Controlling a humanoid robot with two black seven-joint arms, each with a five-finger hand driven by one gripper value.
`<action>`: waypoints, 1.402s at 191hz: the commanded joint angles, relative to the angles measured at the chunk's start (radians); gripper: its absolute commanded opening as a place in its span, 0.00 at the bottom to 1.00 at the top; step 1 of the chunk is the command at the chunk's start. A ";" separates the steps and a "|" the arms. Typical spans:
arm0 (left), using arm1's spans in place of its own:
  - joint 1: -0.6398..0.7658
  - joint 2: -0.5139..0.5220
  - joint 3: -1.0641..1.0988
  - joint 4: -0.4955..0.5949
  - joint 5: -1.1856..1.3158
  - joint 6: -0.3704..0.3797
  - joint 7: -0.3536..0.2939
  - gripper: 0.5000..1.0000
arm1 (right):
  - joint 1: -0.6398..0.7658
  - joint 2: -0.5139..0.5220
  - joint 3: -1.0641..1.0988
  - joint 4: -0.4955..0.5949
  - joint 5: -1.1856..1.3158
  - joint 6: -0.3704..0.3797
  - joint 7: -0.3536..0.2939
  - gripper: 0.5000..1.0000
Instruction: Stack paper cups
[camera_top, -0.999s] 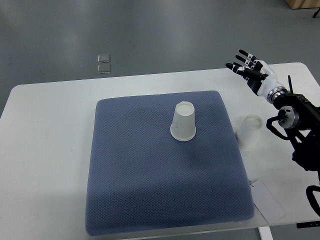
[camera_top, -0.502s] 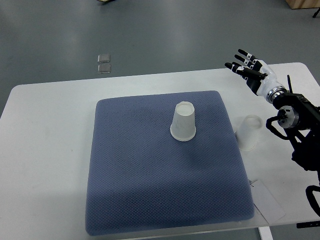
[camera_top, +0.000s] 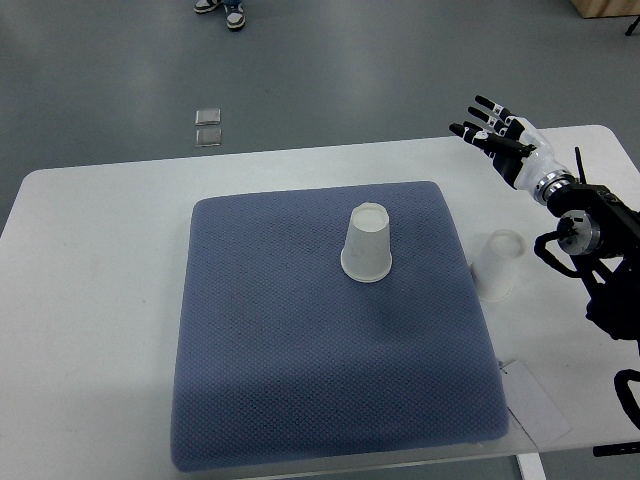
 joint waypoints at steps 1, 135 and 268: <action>-0.001 0.000 0.000 0.000 0.000 0.000 0.000 1.00 | 0.003 -0.009 0.001 0.001 0.000 0.000 0.000 0.84; 0.001 0.000 0.000 0.000 0.000 0.000 0.000 1.00 | 0.063 -0.257 -0.074 0.144 -0.086 0.062 0.000 0.84; -0.001 0.000 0.000 0.000 0.000 0.000 0.000 1.00 | 0.255 -0.768 -0.573 0.404 -0.468 0.256 0.112 0.83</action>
